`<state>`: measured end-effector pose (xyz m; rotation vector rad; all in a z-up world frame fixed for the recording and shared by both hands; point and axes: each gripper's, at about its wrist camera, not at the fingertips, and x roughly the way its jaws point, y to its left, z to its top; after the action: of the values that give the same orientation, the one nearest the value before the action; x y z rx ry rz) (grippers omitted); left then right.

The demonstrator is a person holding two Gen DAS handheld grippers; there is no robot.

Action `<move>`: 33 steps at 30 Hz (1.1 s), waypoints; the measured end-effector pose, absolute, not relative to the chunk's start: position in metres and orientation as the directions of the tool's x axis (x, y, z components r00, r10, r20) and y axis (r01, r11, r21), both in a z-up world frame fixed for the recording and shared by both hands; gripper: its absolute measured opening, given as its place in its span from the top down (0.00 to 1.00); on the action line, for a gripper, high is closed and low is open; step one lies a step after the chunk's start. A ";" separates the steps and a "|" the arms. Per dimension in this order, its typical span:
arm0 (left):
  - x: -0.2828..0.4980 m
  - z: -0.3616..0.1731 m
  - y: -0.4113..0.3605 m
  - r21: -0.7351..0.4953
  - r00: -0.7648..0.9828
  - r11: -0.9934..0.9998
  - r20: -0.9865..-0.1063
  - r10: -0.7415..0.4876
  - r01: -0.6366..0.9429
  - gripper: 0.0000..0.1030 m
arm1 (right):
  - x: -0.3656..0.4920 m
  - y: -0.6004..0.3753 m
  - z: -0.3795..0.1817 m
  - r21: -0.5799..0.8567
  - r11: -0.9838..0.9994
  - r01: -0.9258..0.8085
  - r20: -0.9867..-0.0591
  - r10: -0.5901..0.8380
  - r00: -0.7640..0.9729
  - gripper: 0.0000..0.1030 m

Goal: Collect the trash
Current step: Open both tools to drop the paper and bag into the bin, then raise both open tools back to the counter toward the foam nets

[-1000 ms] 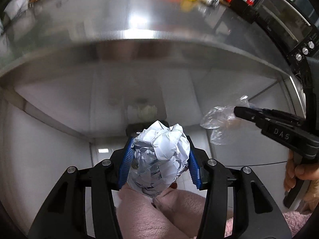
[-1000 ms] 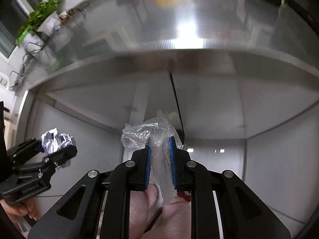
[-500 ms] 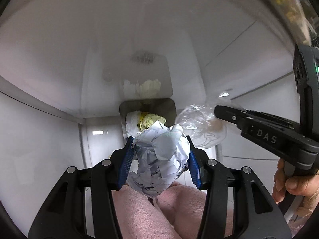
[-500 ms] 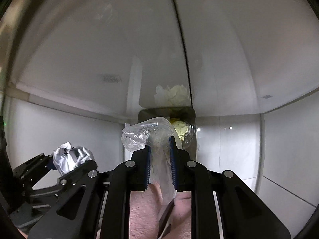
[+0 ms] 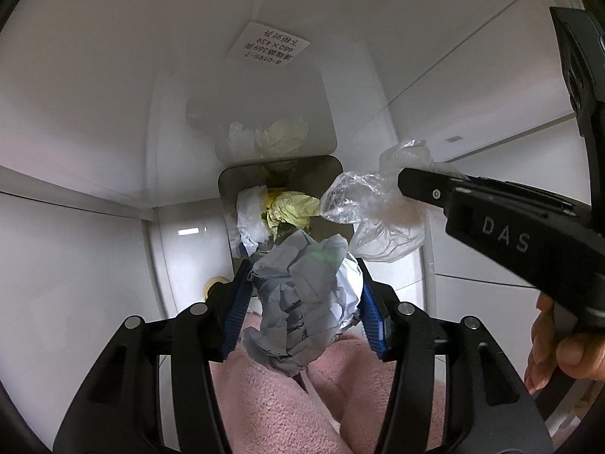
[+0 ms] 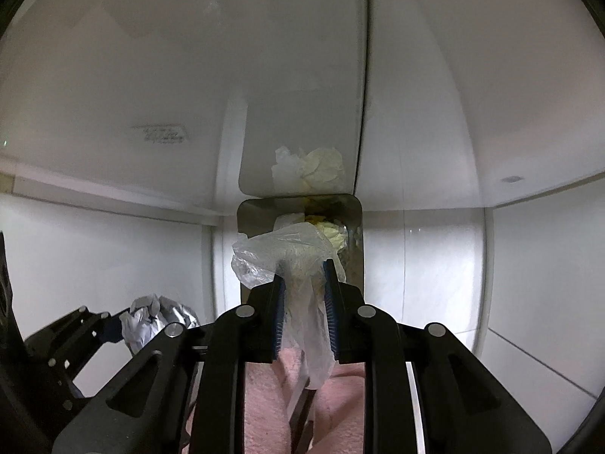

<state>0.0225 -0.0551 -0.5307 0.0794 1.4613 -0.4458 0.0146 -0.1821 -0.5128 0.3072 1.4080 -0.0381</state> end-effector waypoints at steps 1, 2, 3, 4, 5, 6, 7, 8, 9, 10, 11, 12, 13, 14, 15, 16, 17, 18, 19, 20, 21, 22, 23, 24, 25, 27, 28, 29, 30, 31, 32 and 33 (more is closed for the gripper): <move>0.024 -0.530 -0.055 -0.214 0.046 0.916 -0.969 -0.243 0.339 0.51 | 0.015 -0.184 -0.512 0.196 0.955 0.221 -0.972 0.159 0.172 0.65; 0.023 -0.527 -0.055 -0.211 0.048 0.917 -0.969 -0.241 0.339 0.50 | 0.015 -0.185 -0.509 0.200 0.953 0.227 -0.971 0.162 0.176 0.62; 0.023 -0.525 -0.055 -0.210 0.051 0.917 -0.969 -0.240 0.339 0.50 | 0.015 -0.186 -0.508 0.204 0.952 0.231 -0.970 0.164 0.180 0.60; 0.023 -0.524 -0.056 -0.210 0.052 0.917 -0.969 -0.241 0.338 0.49 | 0.016 -0.187 -0.507 0.209 0.950 0.233 -0.969 0.168 0.183 0.59; 0.023 -0.522 -0.056 -0.212 0.054 0.918 -0.969 -0.243 0.336 0.47 | 0.016 -0.187 -0.506 0.212 0.949 0.232 -0.968 0.171 0.185 0.58; 0.023 -0.520 -0.056 -0.212 0.058 0.918 -0.968 -0.244 0.335 0.44 | 0.017 -0.187 -0.505 0.214 0.949 0.231 -0.967 0.173 0.187 0.54; 0.024 -0.519 -0.056 -0.211 0.063 0.918 -0.967 -0.245 0.335 0.40 | 0.018 -0.187 -0.503 0.216 0.948 0.231 -0.966 0.174 0.190 0.49; 0.024 -0.518 -0.056 -0.211 0.067 0.919 -0.967 -0.246 0.334 0.35 | 0.018 -0.187 -0.500 0.217 0.948 0.231 -0.966 0.174 0.193 0.47; 0.025 -0.515 -0.056 -0.210 0.073 0.919 -0.966 -0.247 0.333 0.32 | 0.019 -0.188 -0.498 0.220 0.948 0.230 -0.965 0.176 0.196 0.44; 0.025 -0.513 -0.055 -0.211 0.076 0.919 -0.966 -0.249 0.332 0.26 | 0.019 -0.188 -0.497 0.221 0.948 0.229 -0.964 0.177 0.198 0.40; 0.026 -0.510 -0.055 -0.206 0.083 0.921 -0.966 -0.246 0.331 0.22 | 0.019 -0.188 -0.494 0.222 0.948 0.229 -0.964 0.177 0.201 0.38; 0.026 -0.507 -0.055 -0.202 0.087 0.922 -0.966 -0.243 0.331 0.20 | 0.019 -0.189 -0.492 0.221 0.948 0.230 -0.963 0.175 0.204 0.34; 0.026 -0.504 -0.054 -0.198 0.091 0.923 -0.967 -0.240 0.331 0.16 | 0.019 -0.190 -0.490 0.219 0.948 0.231 -0.963 0.172 0.206 0.27; 0.026 -0.502 -0.053 -0.195 0.094 0.923 -0.967 -0.238 0.332 0.12 | 0.019 -0.191 -0.486 0.218 0.948 0.233 -0.963 0.170 0.211 0.24; 0.026 -0.499 -0.052 -0.190 0.101 0.923 -0.967 -0.235 0.334 0.11 | 0.018 -0.192 -0.483 0.217 0.948 0.234 -0.962 0.167 0.215 0.20; 0.025 -0.494 -0.050 -0.182 0.108 0.923 -0.967 -0.230 0.338 0.09 | 0.017 -0.193 -0.479 0.214 0.948 0.234 -0.962 0.163 0.219 0.16; 0.024 -0.490 -0.048 -0.176 0.113 0.924 -0.968 -0.226 0.341 0.08 | 0.016 -0.195 -0.473 0.208 0.949 0.235 -0.962 0.155 0.224 0.13; 0.023 -0.485 -0.046 -0.171 0.119 0.924 -0.967 -0.223 0.343 0.08 | 0.013 -0.197 -0.467 0.200 0.951 0.235 -0.962 0.146 0.229 0.10; 0.021 -0.475 -0.043 -0.169 0.128 0.923 -0.966 -0.225 0.345 0.08 | 0.012 -0.199 -0.461 0.195 0.953 0.233 -0.963 0.141 0.232 0.07; 0.020 -0.469 -0.040 -0.167 0.134 0.923 -0.965 -0.225 0.346 0.08 | 0.009 -0.200 -0.453 0.192 0.955 0.226 -0.962 0.137 0.235 0.05; 0.018 -0.459 -0.037 -0.166 0.143 0.923 -0.963 -0.228 0.348 0.08 | 0.007 -0.201 -0.447 0.188 0.957 0.219 -0.962 0.135 0.237 0.04; 0.017 -0.452 -0.035 -0.168 0.150 0.922 -0.961 -0.232 0.349 0.08 | 0.005 -0.202 -0.439 0.186 0.960 0.211 -0.961 0.133 0.242 0.04; 0.017 -0.441 -0.032 -0.171 0.158 0.921 -0.958 -0.237 0.349 0.08 | 0.003 -0.204 -0.428 0.189 0.961 0.200 -0.958 0.135 0.254 0.04; 0.015 -0.427 -0.029 -0.172 0.172 0.921 -0.954 -0.244 0.349 0.08 | 0.001 -0.205 -0.419 0.194 0.962 0.192 -0.955 0.140 0.263 0.04; 0.014 -0.419 -0.027 -0.172 0.184 0.922 -0.952 -0.246 0.347 0.08 | -0.002 -0.206 -0.405 0.201 0.963 0.179 -0.949 0.147 0.278 0.03; 0.013 -0.395 -0.021 -0.177 0.217 0.925 -0.941 -0.259 0.336 0.08 | -0.006 -0.207 -0.385 0.205 0.966 0.158 -0.941 0.151 0.303 0.03; 0.013 -0.380 -0.019 -0.181 0.240 0.927 -0.933 -0.268 0.330 0.08 | -0.008 -0.208 -0.373 0.204 0.967 0.150 -0.936 0.148 0.318 0.03; 0.012 -0.367 -0.018 -0.182 0.258 0.927 -0.927 -0.273 0.328 0.08 | -0.010 -0.209 -0.363 0.205 0.968 0.146 -0.932 0.148 0.331 0.03; 0.012 -0.354 -0.018 -0.180 0.277 0.927 -0.920 -0.277 0.329 0.08 | -0.012 -0.212 -0.350 0.209 0.967 0.143 -0.924 0.148 0.352 0.03; 0.012 -0.344 -0.019 -0.178 0.289 0.927 -0.916 -0.278 0.330 0.08 | -0.012 -0.212 -0.342 0.209 0.967 0.144 -0.919 0.145 0.366 0.03; 0.013 -0.332 -0.019 -0.178 0.302 0.926 -0.910 -0.283 0.332 0.08 | -0.014 -0.216 -0.328 0.208 0.967 0.147 -0.910 0.137 0.390 0.03; 0.014 -0.319 -0.019 -0.182 0.316 0.924 -0.903 -0.292 0.335 0.08 | -0.015 -0.219 -0.317 0.207 0.967 0.148 -0.903 0.131 0.409 0.03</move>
<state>0.0143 -0.0189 -0.3192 0.0419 1.1792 -0.4132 -0.0153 -0.2186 -0.3174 0.2725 1.1539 -0.0111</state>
